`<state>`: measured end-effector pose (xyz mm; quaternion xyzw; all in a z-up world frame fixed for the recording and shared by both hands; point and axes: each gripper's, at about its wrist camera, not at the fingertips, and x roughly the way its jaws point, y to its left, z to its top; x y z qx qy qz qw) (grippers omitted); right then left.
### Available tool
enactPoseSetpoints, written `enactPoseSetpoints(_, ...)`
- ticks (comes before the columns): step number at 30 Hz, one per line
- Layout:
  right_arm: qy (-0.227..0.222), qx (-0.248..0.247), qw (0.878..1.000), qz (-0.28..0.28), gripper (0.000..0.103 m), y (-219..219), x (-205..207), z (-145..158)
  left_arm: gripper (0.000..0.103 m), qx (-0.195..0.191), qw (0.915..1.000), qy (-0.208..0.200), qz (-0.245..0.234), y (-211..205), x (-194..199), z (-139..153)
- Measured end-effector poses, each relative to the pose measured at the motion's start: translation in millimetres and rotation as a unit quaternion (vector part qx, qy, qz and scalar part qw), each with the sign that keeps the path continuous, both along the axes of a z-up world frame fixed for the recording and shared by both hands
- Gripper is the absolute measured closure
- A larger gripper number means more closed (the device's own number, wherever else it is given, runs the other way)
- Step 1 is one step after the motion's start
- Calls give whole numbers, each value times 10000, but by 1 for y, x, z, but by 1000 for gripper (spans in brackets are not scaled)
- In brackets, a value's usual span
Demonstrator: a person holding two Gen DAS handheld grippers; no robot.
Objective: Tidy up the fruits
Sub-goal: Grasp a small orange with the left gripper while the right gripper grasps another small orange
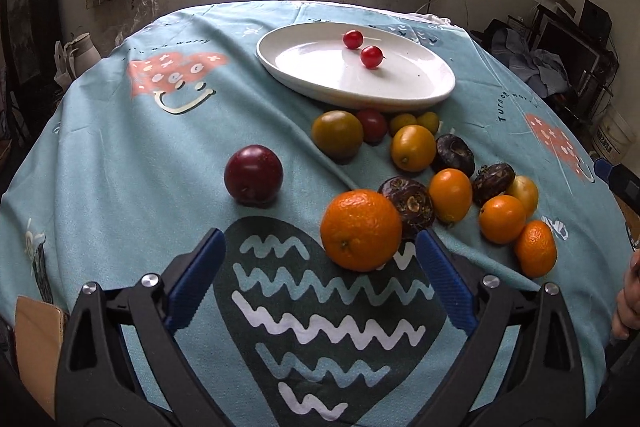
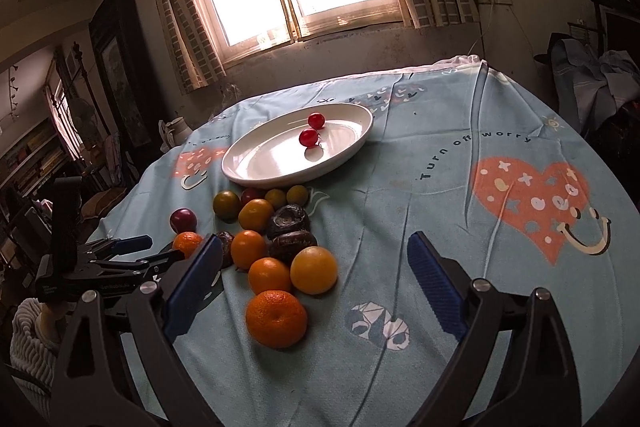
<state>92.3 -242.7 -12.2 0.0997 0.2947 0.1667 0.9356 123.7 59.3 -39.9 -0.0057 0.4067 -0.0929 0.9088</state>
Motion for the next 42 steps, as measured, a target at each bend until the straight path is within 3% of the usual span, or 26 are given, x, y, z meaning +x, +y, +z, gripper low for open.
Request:
enactPoseSetpoints(7,87,-15,9999,54,9,1,2,-3,15,-103,9997,183,-89,-5,7,-5)
enactPoseSetpoints(17,212,15,9997,130,9,2,4,-5,57,-471,9969,479,-400,-10,18,-12)
enactPoseSetpoints(22,476,126,9979,417,9,6,2,-10,58,-423,9983,357,-202,-5,15,-9)
enactPoseSetpoints(25,618,-75,9957,681,9,18,-8,-19,58,-450,9987,246,31,5,13,-5)
enactPoseSetpoints(28,858,-222,9917,935,19,28,-11,-26,58,-458,9987,162,135,11,11,-2)
enactPoseSetpoints(36,1288,-339,9862,980,37,37,0,-38,58,-381,9991,146,78,9,11,-1)
enactPoseSetpoints(42,1682,-166,9806,994,55,37,14,-51,58,-372,9991,197,49,8,11,-3)
